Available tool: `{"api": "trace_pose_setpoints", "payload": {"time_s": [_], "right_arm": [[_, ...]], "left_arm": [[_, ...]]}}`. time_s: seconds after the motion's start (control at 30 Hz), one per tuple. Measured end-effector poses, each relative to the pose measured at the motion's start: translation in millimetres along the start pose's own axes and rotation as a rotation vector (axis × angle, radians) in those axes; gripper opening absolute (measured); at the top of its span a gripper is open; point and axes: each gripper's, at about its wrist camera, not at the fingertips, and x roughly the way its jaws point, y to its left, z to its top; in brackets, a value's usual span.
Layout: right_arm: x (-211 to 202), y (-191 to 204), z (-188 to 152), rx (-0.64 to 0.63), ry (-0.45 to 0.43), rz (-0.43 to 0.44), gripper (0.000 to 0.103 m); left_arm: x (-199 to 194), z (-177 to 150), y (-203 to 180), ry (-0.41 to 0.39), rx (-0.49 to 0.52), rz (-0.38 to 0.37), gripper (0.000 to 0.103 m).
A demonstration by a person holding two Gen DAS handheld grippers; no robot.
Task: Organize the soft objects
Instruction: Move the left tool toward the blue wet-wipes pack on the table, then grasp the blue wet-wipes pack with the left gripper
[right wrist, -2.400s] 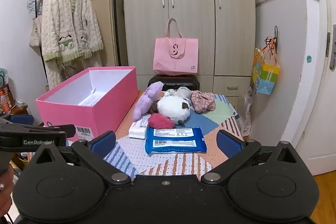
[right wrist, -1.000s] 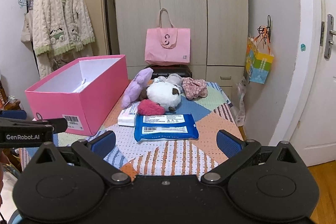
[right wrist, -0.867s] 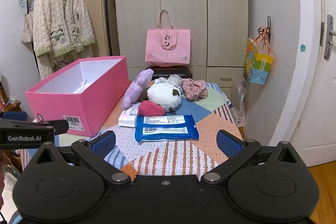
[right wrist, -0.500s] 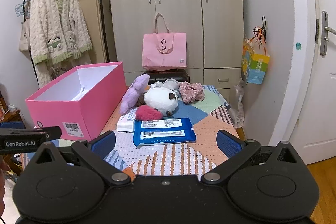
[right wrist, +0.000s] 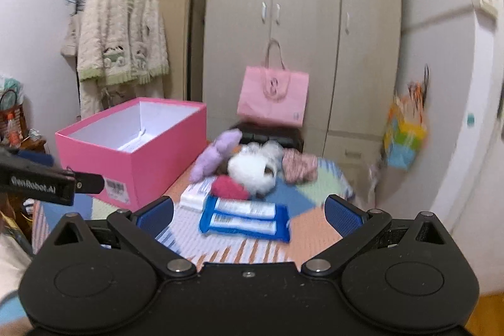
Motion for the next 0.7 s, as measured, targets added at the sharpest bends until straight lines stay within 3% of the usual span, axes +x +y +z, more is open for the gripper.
{"api": "trace_pose_setpoints", "payload": {"time_s": [0.13,0.33,0.7], "right_arm": [[9,-11,-2,-0.047,-0.059,0.062,0.103],[49,-30,-16,-0.026,0.021,0.150,0.103],[126,-51,-46,-0.029,0.159,0.235,0.101]], "left_arm": [[10,13,-17,-0.014,0.015,-0.085,0.103],[44,22,-42,0.004,0.077,-0.139,0.103],[121,9,-62,0.090,0.031,-0.293,0.100]]}}
